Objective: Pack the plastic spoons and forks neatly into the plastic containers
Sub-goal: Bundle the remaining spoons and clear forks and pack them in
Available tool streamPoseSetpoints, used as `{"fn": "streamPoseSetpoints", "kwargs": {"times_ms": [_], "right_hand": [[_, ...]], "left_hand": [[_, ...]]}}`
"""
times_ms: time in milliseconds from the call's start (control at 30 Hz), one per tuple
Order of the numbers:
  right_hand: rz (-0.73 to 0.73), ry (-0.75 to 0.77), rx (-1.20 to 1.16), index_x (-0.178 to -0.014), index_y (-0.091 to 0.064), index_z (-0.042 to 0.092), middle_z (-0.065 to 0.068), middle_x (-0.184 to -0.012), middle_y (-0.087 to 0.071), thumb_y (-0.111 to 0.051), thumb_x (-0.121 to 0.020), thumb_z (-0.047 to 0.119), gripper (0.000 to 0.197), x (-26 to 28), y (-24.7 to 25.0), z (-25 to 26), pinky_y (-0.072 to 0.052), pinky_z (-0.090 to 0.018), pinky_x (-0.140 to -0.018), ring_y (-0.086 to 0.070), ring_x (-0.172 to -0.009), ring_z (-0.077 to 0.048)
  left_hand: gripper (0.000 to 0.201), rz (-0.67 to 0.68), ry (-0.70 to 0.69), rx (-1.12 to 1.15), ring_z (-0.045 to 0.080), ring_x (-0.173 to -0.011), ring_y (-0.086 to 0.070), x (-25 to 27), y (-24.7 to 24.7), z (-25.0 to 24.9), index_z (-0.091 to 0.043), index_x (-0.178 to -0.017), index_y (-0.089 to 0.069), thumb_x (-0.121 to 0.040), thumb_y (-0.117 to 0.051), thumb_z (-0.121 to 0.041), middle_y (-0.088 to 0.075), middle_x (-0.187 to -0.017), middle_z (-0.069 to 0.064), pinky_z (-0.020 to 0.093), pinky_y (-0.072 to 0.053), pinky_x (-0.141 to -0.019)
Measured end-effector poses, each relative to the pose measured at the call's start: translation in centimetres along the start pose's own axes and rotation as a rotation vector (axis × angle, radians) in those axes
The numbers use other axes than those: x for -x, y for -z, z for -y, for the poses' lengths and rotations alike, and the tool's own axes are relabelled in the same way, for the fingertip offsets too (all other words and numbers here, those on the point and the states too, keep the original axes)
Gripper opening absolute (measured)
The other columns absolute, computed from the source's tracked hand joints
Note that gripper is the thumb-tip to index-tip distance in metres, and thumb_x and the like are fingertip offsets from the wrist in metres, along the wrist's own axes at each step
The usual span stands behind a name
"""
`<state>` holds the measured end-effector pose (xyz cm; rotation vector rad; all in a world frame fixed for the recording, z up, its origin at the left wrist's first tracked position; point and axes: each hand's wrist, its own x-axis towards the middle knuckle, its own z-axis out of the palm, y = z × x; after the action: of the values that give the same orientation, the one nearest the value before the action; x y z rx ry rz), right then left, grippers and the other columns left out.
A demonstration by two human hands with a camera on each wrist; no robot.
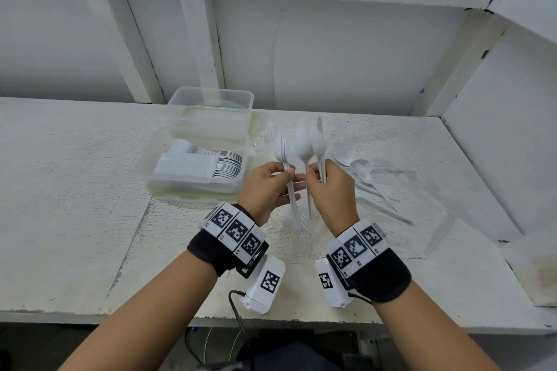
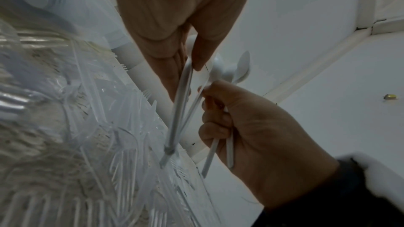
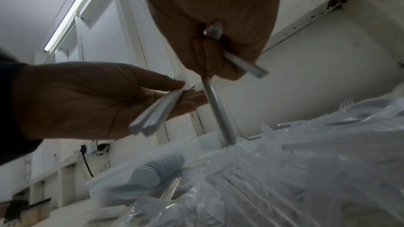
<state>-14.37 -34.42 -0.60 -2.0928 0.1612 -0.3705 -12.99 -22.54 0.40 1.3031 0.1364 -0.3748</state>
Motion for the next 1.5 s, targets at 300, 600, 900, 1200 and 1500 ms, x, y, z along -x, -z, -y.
{"fn": "streamPoseSetpoints", "kwargs": {"times_ms": [300,600,900,1200,1500], "right_hand": [[0.023,0.038,0.108,-0.082,-0.059,0.003,-0.010,-0.081,-0.062,-0.061,-0.087,0.020,0.018,-0.7,-1.2,0.1,-0.039,-0.018,-0.056,-0.057,-0.073,-0.020],[0.172,0.021,-0.038,-0.092,-0.054,0.013,0.001,-0.078,-0.062,-0.050,-0.095,0.027,0.016,-0.2,-0.4,0.7,-0.042,-0.008,-0.055,-0.058,-0.070,-0.009],[0.123,-0.012,-0.100,-0.108,-0.047,0.019,-0.003,-0.097,-0.060,-0.049,-0.095,0.024,0.014,-0.6,-0.2,0.2,-0.039,-0.013,-0.063,-0.054,-0.082,-0.012],[0.027,0.093,0.103,-0.110,-0.065,0.012,-0.005,-0.086,-0.051,-0.048,-0.096,0.020,0.024,-1.2,-0.1,-0.5,-0.032,0.002,-0.064,-0.043,-0.072,-0.006],[0.043,0.210,0.186,-0.112,-0.068,0.013,-0.003,-0.085,-0.046,-0.056,-0.091,0.018,0.025,-0.7,-0.8,0.3,-0.038,-0.015,-0.067,-0.053,-0.085,-0.023]], "left_hand": [[0.013,0.006,-0.031,-0.047,0.017,-0.069,-0.064,-0.4,-0.3,0.4,-0.004,-0.091,-0.060,-0.096,-0.048,-0.008,-0.067,-0.083,0.009,0.029,-0.057,-0.070],[0.018,0.020,-0.018,-0.052,0.019,-0.075,-0.062,-0.6,0.5,-0.1,-0.005,-0.090,-0.063,-0.097,-0.047,-0.009,-0.064,-0.086,0.011,0.028,-0.056,-0.071],[0.010,0.030,-0.008,0.053,0.012,-0.068,-0.068,-1.0,0.1,-0.5,-0.006,-0.088,-0.055,-0.095,-0.047,-0.004,-0.066,-0.080,0.007,0.034,-0.056,-0.075],[0.008,0.048,0.029,0.098,0.017,-0.075,-0.069,-0.9,-0.1,-0.6,-0.005,-0.087,-0.051,-0.094,-0.049,-0.003,-0.067,-0.089,0.013,0.026,-0.058,-0.064],[0.011,0.075,-0.011,0.090,0.014,-0.066,-0.069,-0.5,-0.3,-0.4,-0.006,-0.089,-0.056,-0.094,-0.048,-0.002,-0.069,-0.079,0.010,0.024,-0.058,-0.065]]}}
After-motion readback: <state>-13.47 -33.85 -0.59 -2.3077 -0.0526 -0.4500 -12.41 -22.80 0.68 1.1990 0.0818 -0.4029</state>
